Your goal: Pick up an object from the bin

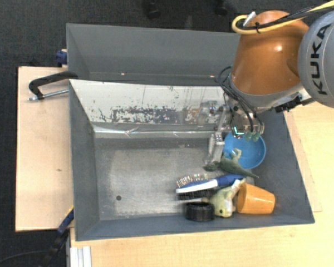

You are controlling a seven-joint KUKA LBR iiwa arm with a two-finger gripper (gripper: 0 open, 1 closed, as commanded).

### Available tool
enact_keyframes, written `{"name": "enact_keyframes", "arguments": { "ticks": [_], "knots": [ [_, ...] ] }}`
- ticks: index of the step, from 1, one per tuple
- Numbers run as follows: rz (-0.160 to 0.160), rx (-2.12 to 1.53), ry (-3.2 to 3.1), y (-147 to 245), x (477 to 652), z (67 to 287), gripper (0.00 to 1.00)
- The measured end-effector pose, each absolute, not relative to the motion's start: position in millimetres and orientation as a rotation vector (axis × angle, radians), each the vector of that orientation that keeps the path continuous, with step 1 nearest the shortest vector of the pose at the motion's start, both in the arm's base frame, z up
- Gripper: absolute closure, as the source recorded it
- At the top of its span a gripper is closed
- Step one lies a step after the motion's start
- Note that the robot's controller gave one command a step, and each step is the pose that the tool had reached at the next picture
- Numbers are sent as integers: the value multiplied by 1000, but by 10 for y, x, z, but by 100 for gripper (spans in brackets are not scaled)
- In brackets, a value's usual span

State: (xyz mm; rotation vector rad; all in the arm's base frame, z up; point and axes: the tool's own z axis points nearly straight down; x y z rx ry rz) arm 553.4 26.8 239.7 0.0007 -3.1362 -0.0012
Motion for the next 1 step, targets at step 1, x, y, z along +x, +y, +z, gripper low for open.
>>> {"name": "enact_keyframes", "arguments": {
  "ticks": [1],
  "knots": [
    [-2,1227,-2889,-209,5158,1434,0]
  ]
}}
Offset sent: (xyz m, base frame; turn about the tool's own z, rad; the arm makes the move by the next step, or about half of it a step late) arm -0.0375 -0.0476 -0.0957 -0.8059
